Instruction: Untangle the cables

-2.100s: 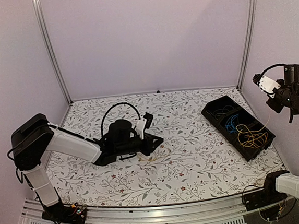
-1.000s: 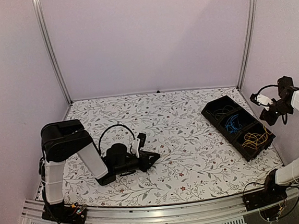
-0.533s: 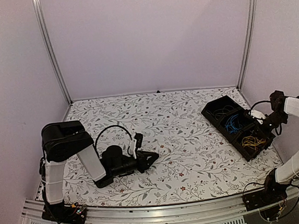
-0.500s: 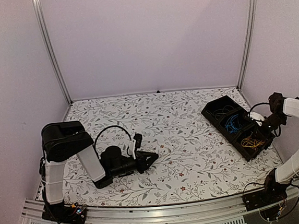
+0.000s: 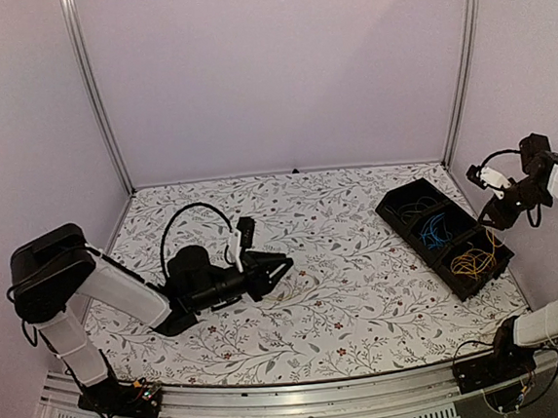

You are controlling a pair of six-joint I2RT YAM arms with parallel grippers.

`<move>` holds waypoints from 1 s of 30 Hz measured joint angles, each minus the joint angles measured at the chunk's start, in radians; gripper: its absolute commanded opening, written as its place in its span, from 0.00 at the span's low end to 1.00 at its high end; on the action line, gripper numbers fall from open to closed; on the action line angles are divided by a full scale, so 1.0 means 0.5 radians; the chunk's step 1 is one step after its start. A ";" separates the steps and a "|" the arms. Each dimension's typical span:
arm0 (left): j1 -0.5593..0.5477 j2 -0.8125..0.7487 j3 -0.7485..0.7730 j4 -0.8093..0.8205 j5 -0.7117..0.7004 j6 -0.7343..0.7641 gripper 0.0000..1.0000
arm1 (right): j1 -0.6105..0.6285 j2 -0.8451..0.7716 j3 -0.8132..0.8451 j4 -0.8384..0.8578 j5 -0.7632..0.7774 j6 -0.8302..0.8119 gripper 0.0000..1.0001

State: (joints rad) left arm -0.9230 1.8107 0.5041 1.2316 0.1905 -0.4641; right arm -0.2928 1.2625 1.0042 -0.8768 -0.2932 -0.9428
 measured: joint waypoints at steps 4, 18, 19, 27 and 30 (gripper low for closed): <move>-0.005 -0.331 0.180 -0.528 -0.150 0.062 0.30 | 0.015 -0.121 0.266 -0.072 -0.021 0.017 0.52; -0.006 -0.493 0.638 -1.993 -0.529 0.161 0.32 | 0.311 -0.033 0.028 -0.111 0.124 0.082 0.52; -0.006 -0.493 0.638 -2.045 -0.546 0.159 0.32 | 0.311 0.002 -0.021 -0.135 0.179 0.072 0.52; 0.010 -0.491 0.626 -2.148 -0.591 0.125 0.33 | 0.307 -0.047 0.014 -0.353 0.300 0.008 0.54; 0.050 -0.450 0.634 -2.163 -0.558 0.079 0.31 | 0.338 -0.056 0.168 -0.353 0.208 0.036 0.53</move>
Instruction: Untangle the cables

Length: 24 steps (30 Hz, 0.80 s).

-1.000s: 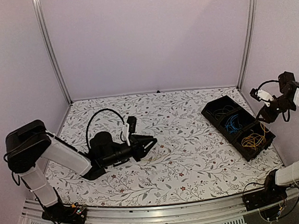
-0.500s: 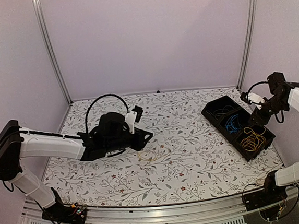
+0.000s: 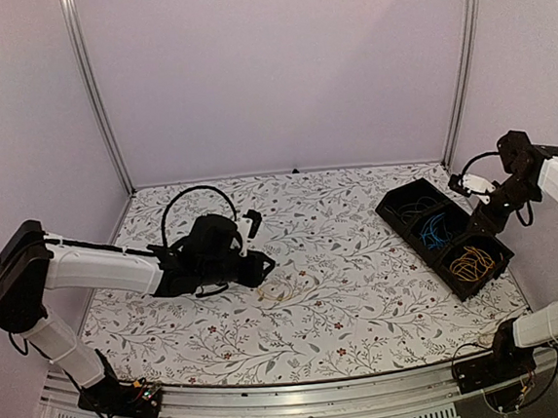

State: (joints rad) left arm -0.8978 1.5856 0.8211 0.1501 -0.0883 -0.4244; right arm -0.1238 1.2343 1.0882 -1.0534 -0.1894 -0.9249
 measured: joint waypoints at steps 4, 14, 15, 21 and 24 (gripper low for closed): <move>0.111 0.111 0.035 -0.066 0.063 -0.047 0.31 | 0.204 0.052 0.087 0.104 -0.126 0.105 0.51; 0.193 0.240 0.170 -0.202 0.199 -0.190 0.36 | 0.887 0.560 0.130 0.845 -0.703 0.560 0.48; 0.196 0.240 0.172 -0.224 0.200 -0.222 0.35 | 0.954 0.643 0.154 0.917 -0.712 0.602 0.48; 0.200 0.198 0.126 -0.351 0.202 -0.420 0.36 | 1.379 1.200 0.430 1.280 -0.730 0.831 0.51; 0.200 0.165 0.108 -0.410 0.197 -0.504 0.40 | 1.511 1.466 0.633 1.370 -0.725 0.895 0.52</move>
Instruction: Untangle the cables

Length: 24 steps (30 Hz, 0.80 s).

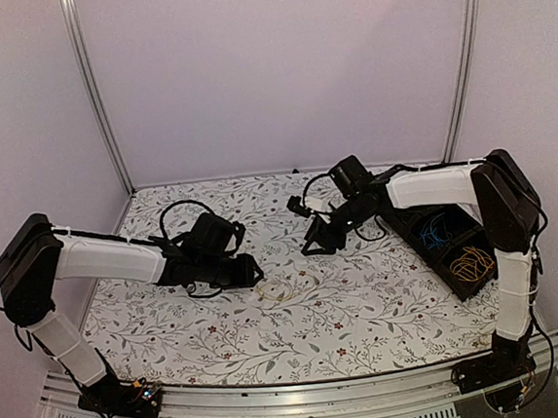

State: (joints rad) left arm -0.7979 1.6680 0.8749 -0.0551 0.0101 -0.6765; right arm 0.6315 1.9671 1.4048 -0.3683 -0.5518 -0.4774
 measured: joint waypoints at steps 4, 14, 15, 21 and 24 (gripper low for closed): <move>0.001 -0.065 -0.037 -0.066 -0.044 -0.103 0.39 | 0.092 0.255 0.162 0.082 0.015 0.044 0.53; 0.001 -0.112 -0.110 -0.081 -0.047 -0.146 0.36 | 0.129 0.544 0.382 0.105 0.027 0.130 0.44; 0.001 -0.115 -0.118 -0.080 -0.046 -0.146 0.36 | 0.129 0.559 0.386 0.111 0.026 0.137 0.40; 0.002 -0.114 -0.139 -0.038 -0.027 -0.159 0.36 | 0.138 0.630 0.387 0.101 -0.024 0.146 0.10; 0.002 -0.099 -0.140 0.037 0.020 -0.185 0.36 | 0.138 0.639 0.394 0.085 -0.055 0.159 0.01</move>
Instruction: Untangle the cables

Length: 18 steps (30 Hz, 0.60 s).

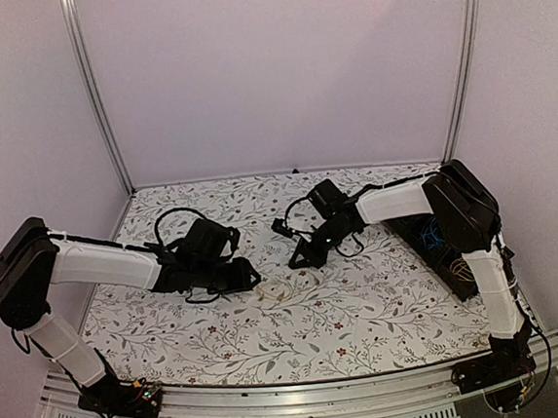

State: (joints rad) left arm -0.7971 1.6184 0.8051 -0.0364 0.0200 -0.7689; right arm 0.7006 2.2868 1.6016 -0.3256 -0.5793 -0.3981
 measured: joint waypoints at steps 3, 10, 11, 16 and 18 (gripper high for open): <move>0.000 0.038 0.000 0.081 0.036 -0.037 0.33 | 0.001 0.000 -0.001 -0.012 -0.016 0.003 0.00; 0.012 0.222 0.052 0.134 0.092 -0.140 0.22 | 0.001 -0.007 -0.027 -0.006 -0.046 0.004 0.00; 0.015 0.246 0.063 0.134 0.098 -0.149 0.18 | 0.001 -0.009 -0.034 -0.003 -0.050 0.004 0.00; 0.024 0.323 0.101 0.134 0.108 -0.192 0.00 | 0.001 -0.024 -0.062 -0.002 -0.074 0.005 0.00; 0.028 0.323 0.109 0.134 0.077 -0.195 0.00 | 0.001 -0.043 -0.080 -0.010 -0.073 0.002 0.00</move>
State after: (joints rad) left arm -0.7830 1.7802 0.8597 0.0307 0.0586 -0.8665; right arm 0.7010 2.2654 1.5616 -0.3305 -0.6159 -0.3969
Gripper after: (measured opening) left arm 0.012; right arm 0.017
